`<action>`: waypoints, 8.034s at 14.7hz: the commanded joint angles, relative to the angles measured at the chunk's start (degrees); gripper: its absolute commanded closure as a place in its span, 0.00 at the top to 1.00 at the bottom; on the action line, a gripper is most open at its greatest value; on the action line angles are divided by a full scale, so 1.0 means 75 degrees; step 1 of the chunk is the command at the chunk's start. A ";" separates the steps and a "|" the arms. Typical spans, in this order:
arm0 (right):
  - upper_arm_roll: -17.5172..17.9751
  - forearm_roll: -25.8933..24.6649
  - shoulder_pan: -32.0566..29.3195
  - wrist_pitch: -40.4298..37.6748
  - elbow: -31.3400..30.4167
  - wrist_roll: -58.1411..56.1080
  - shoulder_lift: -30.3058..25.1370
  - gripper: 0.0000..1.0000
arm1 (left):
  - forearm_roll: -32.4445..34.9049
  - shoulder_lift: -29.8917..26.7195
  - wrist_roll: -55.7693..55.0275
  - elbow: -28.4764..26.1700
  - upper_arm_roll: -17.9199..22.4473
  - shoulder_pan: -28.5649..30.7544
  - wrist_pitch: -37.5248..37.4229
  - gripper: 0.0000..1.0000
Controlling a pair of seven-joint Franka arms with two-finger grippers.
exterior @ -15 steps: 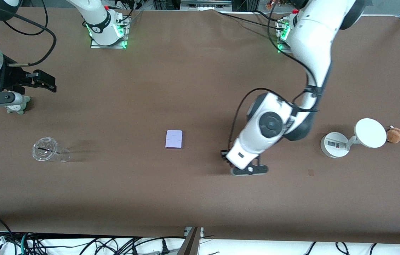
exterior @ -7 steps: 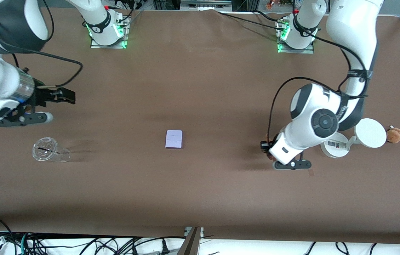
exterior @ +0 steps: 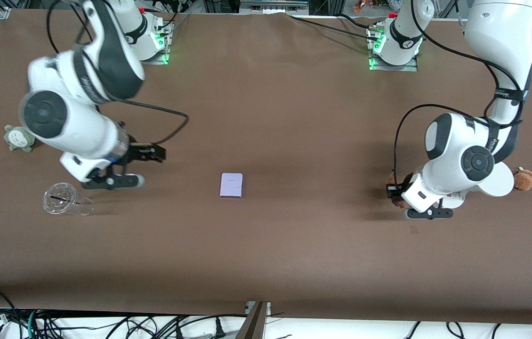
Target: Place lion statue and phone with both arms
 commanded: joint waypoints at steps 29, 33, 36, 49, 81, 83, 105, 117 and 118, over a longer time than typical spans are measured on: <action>-0.0116 0.0226 0.1953 0.4127 0.0045 0.3209 0.3199 1.00 | -0.0176 0.0503 0.2295 -0.1279 -0.0743 0.1540 0.2388 0.00; -0.0104 0.0003 0.1965 0.4232 0.0045 0.3209 0.3292 1.00 | -0.0176 0.0539 0.2295 -0.1268 -0.0743 0.1540 0.2423 0.01; -0.0104 0.0003 0.2000 0.4325 0.0034 0.3209 0.3328 0.99 | -0.0176 0.0621 0.2307 -0.1233 -0.0743 0.1564 0.2423 0.30; -0.0631 -0.0173 0.0935 0.3274 0.0092 0.0845 0.2789 0.21 | -0.0188 0.0165 0.2131 -0.1209 -0.0743 0.1576 0.2201 1.00; -0.1041 -0.0149 -0.1328 0.3002 -0.0060 -0.1912 0.3023 0.21 | 0.0620 -0.2918 0.1510 0.1615 -0.0486 0.2244 -0.4444 1.00; -0.1041 -0.0149 -0.1328 0.3002 -0.0060 -0.1912 0.3023 0.21 | 0.0703 -0.2906 0.1498 0.1650 -0.0509 0.2220 -0.4444 1.00; -0.1006 -0.0149 -0.0602 -0.0886 0.0830 -0.1901 -0.0057 1.00 | 0.0621 -0.2520 0.1498 0.2201 -0.0556 0.2162 -0.4503 1.00; -0.0772 -0.0665 -0.1045 -0.1990 -0.0503 -0.1936 -0.3010 1.00 | 0.0632 -0.2520 0.1498 0.2213 -0.0673 0.2138 -0.4515 1.00; -0.0749 -0.0653 -0.1140 -0.1909 -0.0691 -0.1936 -0.3116 1.00 | 0.0644 -0.2531 0.1487 0.2213 -0.0673 0.2138 -0.4515 1.00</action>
